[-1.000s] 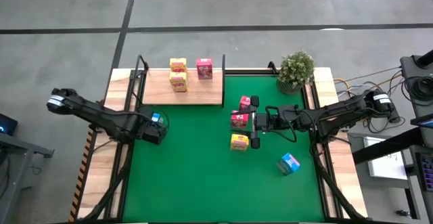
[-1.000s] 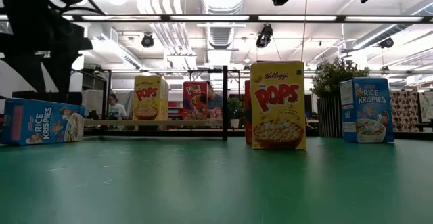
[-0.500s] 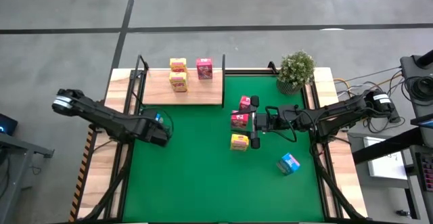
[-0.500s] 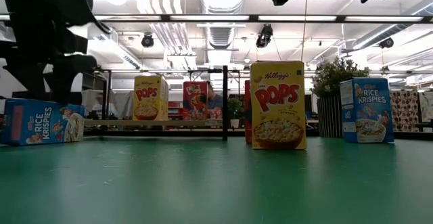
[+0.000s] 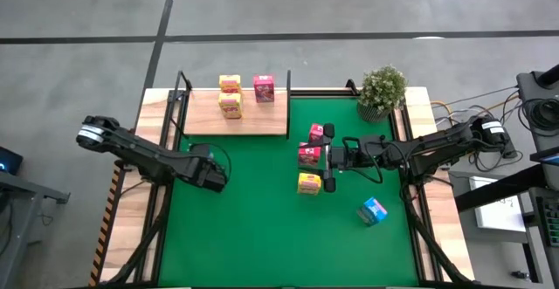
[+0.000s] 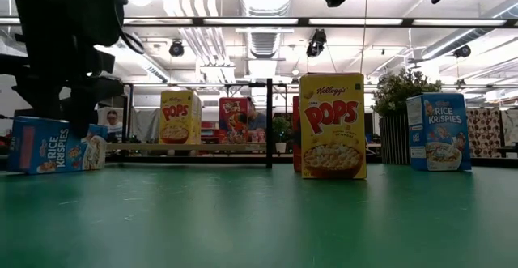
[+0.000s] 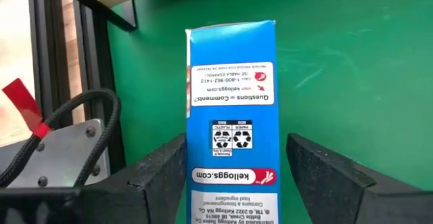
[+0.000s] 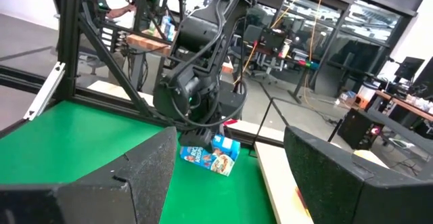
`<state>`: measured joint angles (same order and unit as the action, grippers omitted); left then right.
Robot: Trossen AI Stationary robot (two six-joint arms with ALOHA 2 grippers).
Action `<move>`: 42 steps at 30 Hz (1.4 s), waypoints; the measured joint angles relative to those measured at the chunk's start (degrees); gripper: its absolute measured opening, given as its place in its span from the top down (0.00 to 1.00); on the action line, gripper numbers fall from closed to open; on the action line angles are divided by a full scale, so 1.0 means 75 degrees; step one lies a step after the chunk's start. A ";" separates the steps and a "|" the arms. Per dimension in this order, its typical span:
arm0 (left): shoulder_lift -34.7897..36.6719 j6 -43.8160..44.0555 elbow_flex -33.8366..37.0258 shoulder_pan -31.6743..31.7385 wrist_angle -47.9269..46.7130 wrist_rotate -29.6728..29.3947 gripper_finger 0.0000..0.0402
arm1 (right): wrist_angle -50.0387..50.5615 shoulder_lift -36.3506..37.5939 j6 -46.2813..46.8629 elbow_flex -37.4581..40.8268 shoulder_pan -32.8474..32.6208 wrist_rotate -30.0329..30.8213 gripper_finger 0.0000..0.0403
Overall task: Stack cereal on shelf
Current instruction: Put the middle blue cereal box on the shelf
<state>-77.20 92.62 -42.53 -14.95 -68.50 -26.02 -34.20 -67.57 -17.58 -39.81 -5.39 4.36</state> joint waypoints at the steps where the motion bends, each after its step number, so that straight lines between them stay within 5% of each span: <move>1: -0.0001 -0.0043 -0.0046 -0.0001 0.0005 -0.0002 0.42 | 0.0000 0.0000 -0.0002 0.0000 0.0002 0.0000 0.35; 21: -0.0417 -0.0821 -0.0225 -0.0001 0.0832 -0.0070 0.43 | 0.0025 0.0000 -0.0058 -0.0003 0.0002 0.0003 0.35; 29: -0.0755 -0.4959 -0.0639 0.0029 0.4523 -0.0397 0.43 | 0.0067 0.0026 -0.0055 -0.0009 0.0000 0.0006 0.35; 38: -0.0579 -0.7877 -0.1533 -0.0636 0.4624 -0.0674 0.43 | 0.0145 0.0067 -0.0019 -0.0012 0.0000 0.0006 0.35; 42: -0.0034 -0.7532 -0.1151 -0.1346 0.4624 -0.0829 0.43 | 0.0140 0.0067 0.0028 -0.0012 0.0000 0.0001 0.35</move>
<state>-77.45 36.13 -51.17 -25.04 -33.82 -32.24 -33.15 -67.07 -17.37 -39.90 -5.39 4.37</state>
